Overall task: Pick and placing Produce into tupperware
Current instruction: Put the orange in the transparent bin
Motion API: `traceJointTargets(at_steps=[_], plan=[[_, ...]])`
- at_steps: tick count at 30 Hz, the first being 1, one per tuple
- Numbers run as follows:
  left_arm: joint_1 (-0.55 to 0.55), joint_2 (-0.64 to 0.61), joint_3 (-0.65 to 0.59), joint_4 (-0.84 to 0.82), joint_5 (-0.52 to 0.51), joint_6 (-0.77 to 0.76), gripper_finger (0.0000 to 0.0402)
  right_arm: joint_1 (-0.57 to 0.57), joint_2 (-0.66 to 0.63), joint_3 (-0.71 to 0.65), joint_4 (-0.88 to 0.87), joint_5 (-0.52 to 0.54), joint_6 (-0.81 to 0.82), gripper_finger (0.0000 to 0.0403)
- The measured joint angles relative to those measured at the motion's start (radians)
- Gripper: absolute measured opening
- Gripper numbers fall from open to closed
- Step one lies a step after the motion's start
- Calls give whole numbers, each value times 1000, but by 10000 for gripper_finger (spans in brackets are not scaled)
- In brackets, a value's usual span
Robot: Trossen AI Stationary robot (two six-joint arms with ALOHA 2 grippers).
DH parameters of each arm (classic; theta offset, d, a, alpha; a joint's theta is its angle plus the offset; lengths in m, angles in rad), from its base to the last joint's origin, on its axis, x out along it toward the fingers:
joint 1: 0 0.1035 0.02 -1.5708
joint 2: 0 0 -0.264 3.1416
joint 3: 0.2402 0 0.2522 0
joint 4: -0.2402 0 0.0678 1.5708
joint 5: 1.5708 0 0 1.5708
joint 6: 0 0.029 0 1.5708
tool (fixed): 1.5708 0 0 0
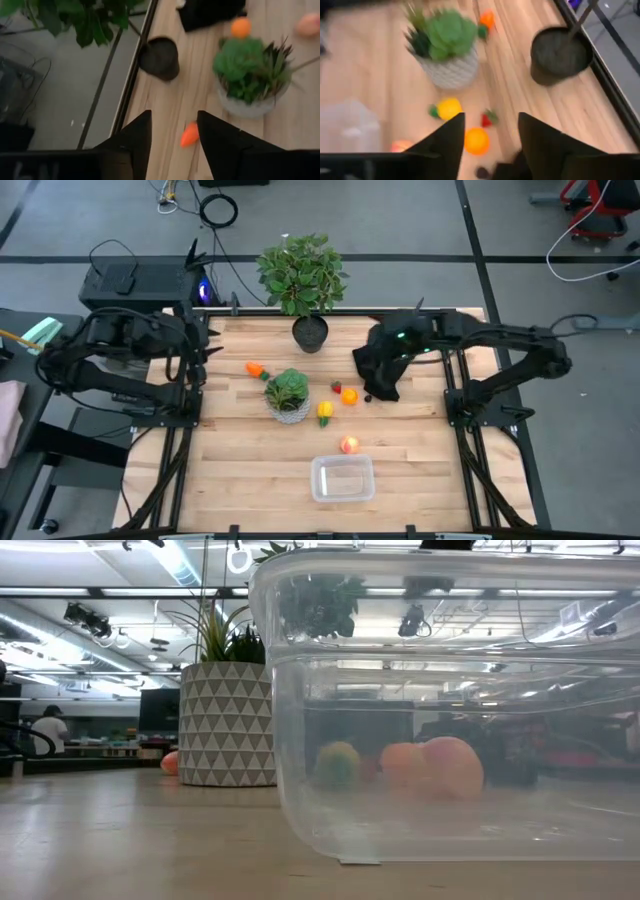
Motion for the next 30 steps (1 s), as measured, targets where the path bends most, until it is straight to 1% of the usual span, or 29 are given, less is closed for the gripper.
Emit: traceJointTargets(at_steps=[3, 6, 10, 16, 21, 30], plan=[[0, 7, 0, -39, -9, -2, 178, -1, 66, 0, -79, 14, -41, 237], [0, 12, 0, -43, -9, -14, 184, -2, 126, 0, -171, 15, -87, 253], [0, 23, 0, -42, -26, 1, 189, -2, 211, 0, -236, 5, -178, 260], [0, 38, 0, -41, -31, -3, 190, -2, 303, 0, -209, -63, -237, 259], [0, 48, 0, -37, -32, -10, 194, 3, 365, -1, -162, -114, -231, 257], [0, 51, 0, -36, -32, -74, 192, 5, 464, -1, -94, -105, -80, 263]])
